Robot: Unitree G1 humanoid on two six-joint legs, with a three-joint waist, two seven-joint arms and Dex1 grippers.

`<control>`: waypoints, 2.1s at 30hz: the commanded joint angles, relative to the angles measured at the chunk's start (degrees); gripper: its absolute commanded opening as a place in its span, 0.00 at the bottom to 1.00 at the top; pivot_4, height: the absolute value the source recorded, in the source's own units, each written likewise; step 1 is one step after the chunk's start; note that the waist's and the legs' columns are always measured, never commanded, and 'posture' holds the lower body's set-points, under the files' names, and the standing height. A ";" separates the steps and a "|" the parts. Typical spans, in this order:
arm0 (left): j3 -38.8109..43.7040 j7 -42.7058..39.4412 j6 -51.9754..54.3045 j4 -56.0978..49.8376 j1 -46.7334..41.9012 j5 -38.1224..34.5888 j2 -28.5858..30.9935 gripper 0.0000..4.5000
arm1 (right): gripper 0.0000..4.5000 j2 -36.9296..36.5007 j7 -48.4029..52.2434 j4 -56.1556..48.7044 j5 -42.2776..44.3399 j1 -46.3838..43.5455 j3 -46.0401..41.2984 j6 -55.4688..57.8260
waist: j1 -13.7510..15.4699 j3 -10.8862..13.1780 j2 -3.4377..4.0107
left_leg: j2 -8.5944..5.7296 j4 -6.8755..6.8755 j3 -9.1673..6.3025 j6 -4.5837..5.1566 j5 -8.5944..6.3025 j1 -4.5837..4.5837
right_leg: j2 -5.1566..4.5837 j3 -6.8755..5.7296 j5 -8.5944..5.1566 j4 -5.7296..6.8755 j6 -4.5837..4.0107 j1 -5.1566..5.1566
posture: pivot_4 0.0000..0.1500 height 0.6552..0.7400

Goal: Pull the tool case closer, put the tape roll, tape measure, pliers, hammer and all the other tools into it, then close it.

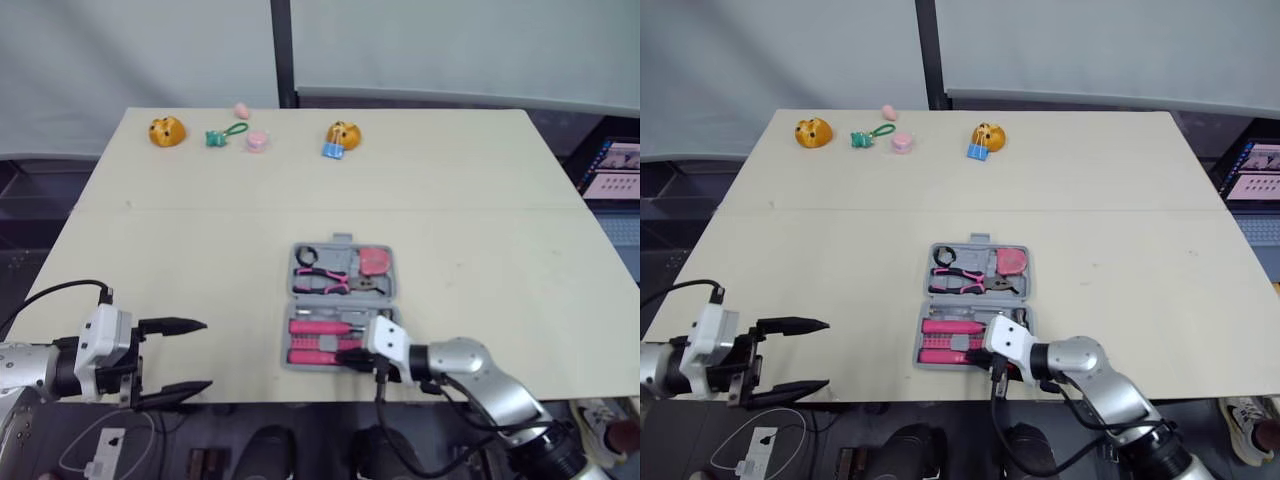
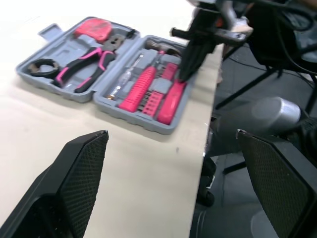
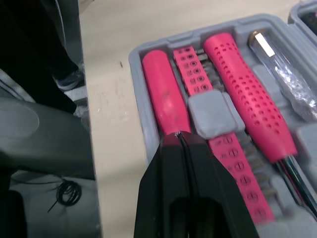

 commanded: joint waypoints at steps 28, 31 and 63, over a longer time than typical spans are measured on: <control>-1.20 1.19 -5.95 14.04 4.35 6.28 -2.84 0.15 | 0.00 1.13 -3.21 -8.28 6.24 53.73 -36.63 -15.37 | 1.23 -0.05 -0.06 | 0.08 -0.06 0.04 -0.02 -0.18 0.12 | 0.07 0.14 -0.05 -0.07 -0.06 0.05 | 1.00 0.15; -2.43 0.62 -4.89 15.31 2.17 5.74 -2.58 0.01 | 0.00 0.54 -3.19 -5.97 5.90 52.80 -37.16 -17.49 | 1.29 -0.06 -0.07 | 0.08 -0.04 0.05 0.00 -0.19 0.12 | 0.06 0.15 -0.05 -0.06 -0.07 0.05 | 1.00 0.15; -34.91 4.78 -12.56 58.20 -50.90 31.99 -19.36 0.01 | 0.00 -10.53 -4.92 13.41 3.92 -5.64 -14.71 13.92 | 1.30 -0.09 -0.12 | 0.02 0.26 0.07 0.01 0.01 -0.06 | 0.18 -0.03 -0.03 0.48 -0.04 -0.03 | 1.00 0.15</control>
